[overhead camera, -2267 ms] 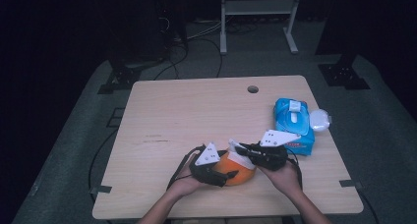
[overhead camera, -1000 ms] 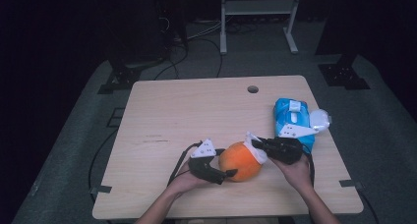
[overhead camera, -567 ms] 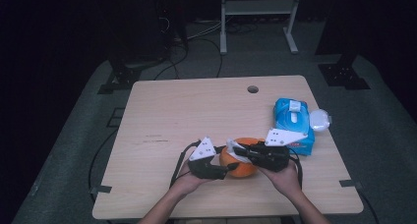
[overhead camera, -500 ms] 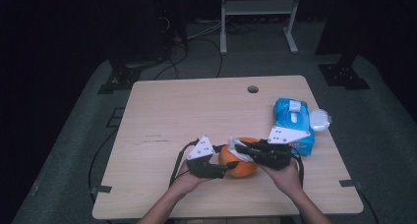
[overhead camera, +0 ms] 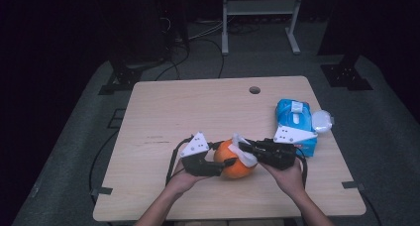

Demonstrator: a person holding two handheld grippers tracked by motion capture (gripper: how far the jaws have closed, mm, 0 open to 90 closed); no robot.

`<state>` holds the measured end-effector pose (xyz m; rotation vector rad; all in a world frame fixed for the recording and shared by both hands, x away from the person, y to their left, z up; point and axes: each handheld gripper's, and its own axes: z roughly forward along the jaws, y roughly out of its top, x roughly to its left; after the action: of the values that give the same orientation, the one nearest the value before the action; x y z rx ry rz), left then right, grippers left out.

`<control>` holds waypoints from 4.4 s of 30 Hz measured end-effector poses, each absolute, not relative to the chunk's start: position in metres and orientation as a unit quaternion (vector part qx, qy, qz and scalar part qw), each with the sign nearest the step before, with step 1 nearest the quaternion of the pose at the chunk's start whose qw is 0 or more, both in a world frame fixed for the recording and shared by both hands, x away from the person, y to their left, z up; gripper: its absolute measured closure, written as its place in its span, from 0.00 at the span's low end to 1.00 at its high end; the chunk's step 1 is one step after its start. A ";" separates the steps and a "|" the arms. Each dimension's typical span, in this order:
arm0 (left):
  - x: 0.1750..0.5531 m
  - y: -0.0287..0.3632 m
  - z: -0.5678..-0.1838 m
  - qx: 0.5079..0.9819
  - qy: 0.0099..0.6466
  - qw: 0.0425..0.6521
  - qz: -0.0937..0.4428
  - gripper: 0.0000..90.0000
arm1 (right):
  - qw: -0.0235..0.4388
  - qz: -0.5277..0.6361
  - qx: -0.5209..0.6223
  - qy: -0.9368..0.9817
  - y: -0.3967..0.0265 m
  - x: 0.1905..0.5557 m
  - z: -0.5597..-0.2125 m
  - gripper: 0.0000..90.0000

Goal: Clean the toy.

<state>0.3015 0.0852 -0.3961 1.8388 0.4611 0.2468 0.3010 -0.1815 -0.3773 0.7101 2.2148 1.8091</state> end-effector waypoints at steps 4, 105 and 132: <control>0.305 0.081 -0.408 0.797 0.209 0.559 0.098 0.40 | 0.086 0.596 0.266 0.753 -0.186 0.311 -0.393 0.92; 0.298 0.064 -0.438 0.822 0.140 0.546 0.083 0.34 | 0.140 0.550 0.227 0.791 -0.169 0.305 -0.396 0.92; 0.314 0.083 -0.440 0.802 0.189 0.563 0.055 0.33 | 0.079 0.564 0.306 0.763 -0.212 0.325 -0.416 0.92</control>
<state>0.3141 0.0835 -0.4398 1.8885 0.4450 0.1299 0.3254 -0.2118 -0.4155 0.9160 2.2842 1.6879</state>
